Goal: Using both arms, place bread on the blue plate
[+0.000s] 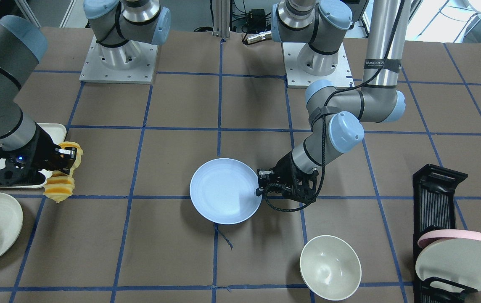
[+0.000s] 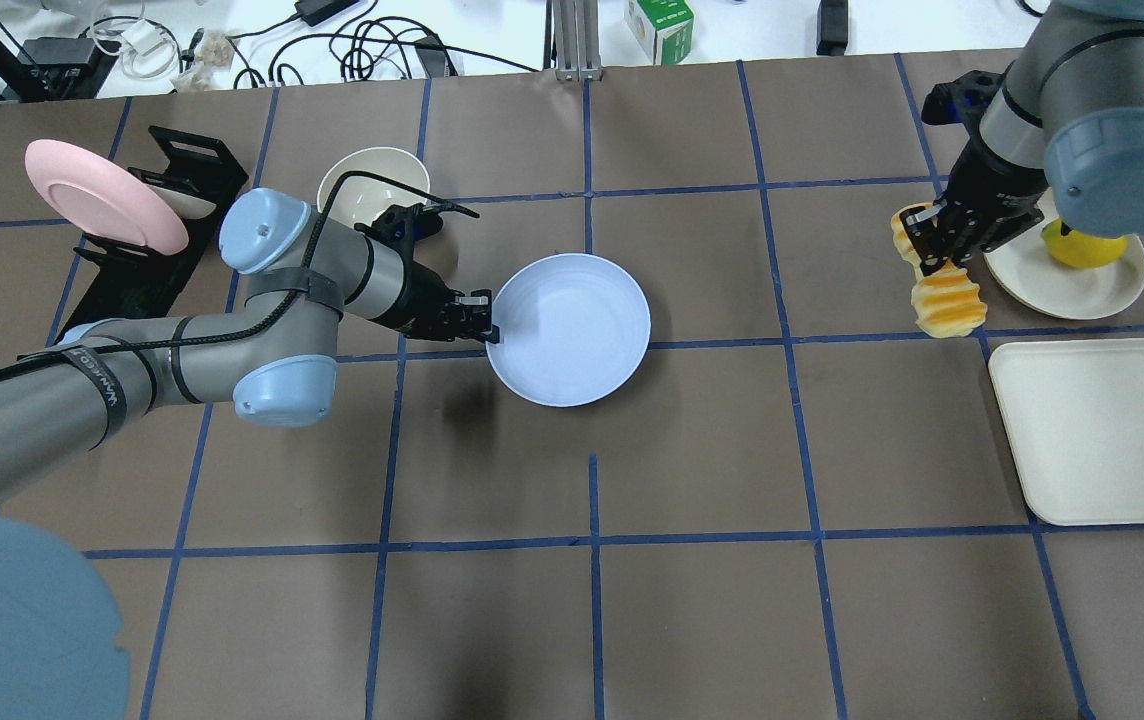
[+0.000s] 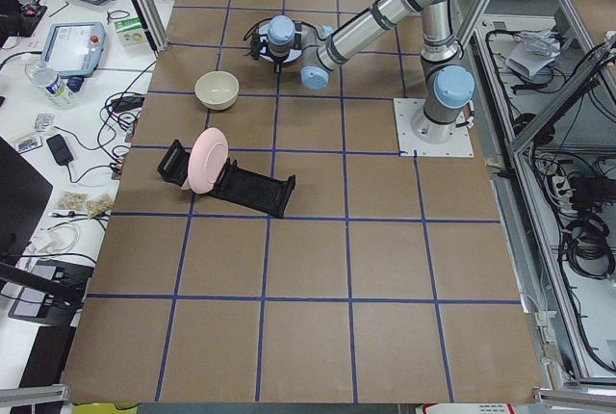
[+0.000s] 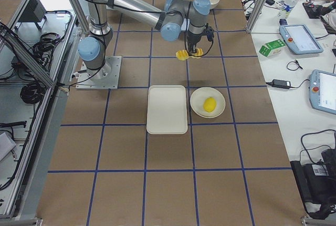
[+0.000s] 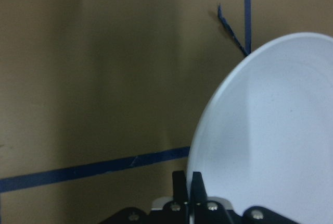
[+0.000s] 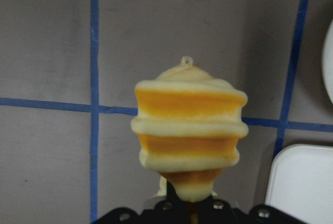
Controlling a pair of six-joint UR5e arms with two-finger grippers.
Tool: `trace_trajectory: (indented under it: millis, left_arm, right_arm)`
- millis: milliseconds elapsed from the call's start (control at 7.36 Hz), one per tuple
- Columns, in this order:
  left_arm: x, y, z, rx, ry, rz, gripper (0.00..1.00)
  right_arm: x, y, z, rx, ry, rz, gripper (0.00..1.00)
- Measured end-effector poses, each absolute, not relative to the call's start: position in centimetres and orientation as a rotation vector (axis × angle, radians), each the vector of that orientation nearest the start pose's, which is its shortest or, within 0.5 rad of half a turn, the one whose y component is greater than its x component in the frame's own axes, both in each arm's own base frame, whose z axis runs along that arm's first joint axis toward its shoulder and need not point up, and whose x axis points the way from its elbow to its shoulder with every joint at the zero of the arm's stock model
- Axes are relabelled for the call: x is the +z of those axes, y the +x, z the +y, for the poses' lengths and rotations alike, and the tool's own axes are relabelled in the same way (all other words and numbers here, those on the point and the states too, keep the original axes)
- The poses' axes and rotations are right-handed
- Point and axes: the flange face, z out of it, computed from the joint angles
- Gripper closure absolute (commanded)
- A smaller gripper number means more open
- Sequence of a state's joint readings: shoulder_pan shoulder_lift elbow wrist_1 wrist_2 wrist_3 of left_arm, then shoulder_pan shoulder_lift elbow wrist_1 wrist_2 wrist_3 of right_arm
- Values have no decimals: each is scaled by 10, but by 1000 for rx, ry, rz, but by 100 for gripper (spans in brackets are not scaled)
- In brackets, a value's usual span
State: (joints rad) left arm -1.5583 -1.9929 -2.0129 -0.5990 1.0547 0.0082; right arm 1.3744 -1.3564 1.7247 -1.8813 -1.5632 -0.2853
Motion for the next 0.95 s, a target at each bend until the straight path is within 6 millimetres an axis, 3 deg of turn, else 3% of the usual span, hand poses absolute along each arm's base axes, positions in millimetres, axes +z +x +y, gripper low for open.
trace_trajectory:
  millis: [136, 272, 544, 680, 951]
  left_arm:
    - [168, -177, -542, 151, -38, -2625, 6]
    - [167, -178, -544, 160, -46, -2634, 0]
    - [183, -186, -549, 144, -76, -2689, 0]
    - [203, -193, -554, 79, -90, -2737, 0]
    - [289, -195, -572, -111, -92, -2864, 0]
  right_arm:
    - [331, 41, -568, 79, -126, 3097, 100]
    - [332, 55, -570, 70, -114, 3071, 100]
    - [329, 93, -571, 60, -125, 3026, 100]
    - [327, 113, -569, 65, -121, 3020, 100]
    - [312, 167, -561, 86, -138, 3019, 100]
